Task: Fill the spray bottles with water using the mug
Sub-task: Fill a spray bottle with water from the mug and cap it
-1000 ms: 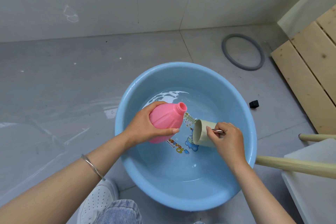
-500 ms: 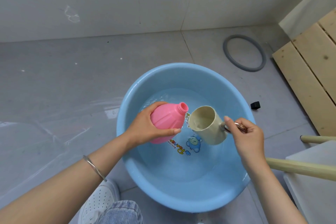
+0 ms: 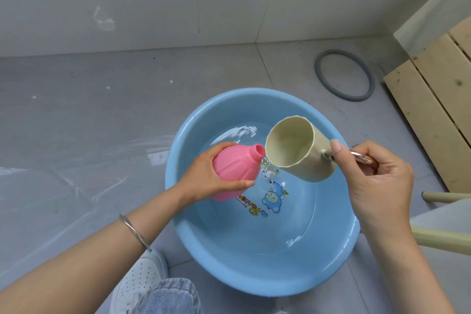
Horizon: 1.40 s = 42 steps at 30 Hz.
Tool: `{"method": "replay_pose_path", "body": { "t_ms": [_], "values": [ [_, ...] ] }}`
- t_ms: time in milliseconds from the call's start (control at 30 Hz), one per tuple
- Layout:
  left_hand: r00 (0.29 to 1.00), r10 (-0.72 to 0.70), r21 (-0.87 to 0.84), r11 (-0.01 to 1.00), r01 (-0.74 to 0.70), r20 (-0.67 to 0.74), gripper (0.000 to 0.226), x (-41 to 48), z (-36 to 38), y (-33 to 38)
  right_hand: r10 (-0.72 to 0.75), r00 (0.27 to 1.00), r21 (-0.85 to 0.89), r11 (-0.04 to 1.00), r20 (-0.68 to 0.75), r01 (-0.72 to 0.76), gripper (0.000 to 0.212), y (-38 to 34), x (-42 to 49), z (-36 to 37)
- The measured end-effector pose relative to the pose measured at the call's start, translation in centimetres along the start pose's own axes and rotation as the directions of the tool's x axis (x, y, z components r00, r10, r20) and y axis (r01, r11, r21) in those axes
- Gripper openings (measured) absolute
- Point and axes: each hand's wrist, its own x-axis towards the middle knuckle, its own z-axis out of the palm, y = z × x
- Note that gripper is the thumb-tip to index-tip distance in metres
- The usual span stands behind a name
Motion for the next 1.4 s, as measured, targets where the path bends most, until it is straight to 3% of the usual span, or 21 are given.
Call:
{"method": "replay_pose_path", "body": {
  "t_ms": [300,700,1067,1400],
  "values": [
    [1.000,0.009,-0.002,1.000,-0.009,0.003,0.083,0.0,0.0,0.0,-0.253,0.965,-0.196,0.945,0.068,0.262,0.035,-1.1,0.0,0.8],
    [1.000,0.004,0.001,1.000,-0.004,-0.002,0.086,0.0,0.0,-0.1,-0.471,0.869,-0.416,0.767,0.154,0.489,0.037,-2.4,0.0,1.2],
    [1.000,0.008,0.004,1.000,-0.008,-0.005,0.087,0.0,0.0,-0.3,-0.595,0.778,-0.470,0.638,0.200,0.609,0.037,-2.9,0.0,1.4],
    [1.000,0.008,0.001,1.000,-0.008,-0.008,0.082,0.1,0.1,-0.3,-0.725,0.625,-0.487,0.450,0.291,0.749,0.039,-3.0,0.0,1.7]
  ]
}}
